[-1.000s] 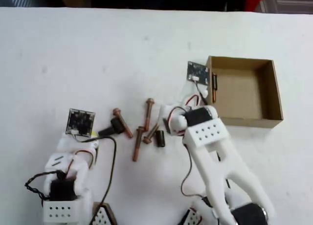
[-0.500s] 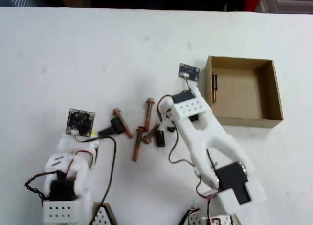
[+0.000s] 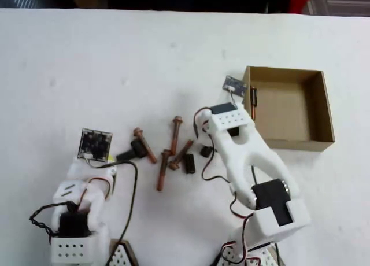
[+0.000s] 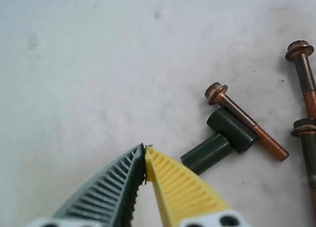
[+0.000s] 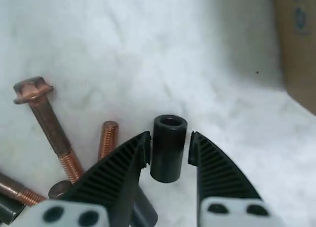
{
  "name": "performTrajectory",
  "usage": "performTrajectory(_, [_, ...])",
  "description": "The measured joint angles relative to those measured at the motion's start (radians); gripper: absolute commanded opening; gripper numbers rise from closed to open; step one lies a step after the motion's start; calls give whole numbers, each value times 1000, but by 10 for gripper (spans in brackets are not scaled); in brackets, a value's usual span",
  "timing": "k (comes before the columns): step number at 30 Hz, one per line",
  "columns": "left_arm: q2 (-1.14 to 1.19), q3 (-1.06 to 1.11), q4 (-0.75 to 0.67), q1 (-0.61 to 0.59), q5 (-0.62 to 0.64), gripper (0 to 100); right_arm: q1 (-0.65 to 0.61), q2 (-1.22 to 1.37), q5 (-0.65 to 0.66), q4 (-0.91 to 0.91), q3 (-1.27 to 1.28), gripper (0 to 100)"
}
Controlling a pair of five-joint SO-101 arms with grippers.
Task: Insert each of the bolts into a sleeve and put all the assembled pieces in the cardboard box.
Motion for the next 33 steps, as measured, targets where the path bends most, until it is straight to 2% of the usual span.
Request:
performTrajectory(22, [0,0,0,0,0,21,-5,3,0,28,0,115])
performTrajectory(30, [0,0,0,0,0,21,0,129,0,66,-84,115])
performTrajectory(33, [0,0,0,0,0,21,3,167,0,124,-146,65])
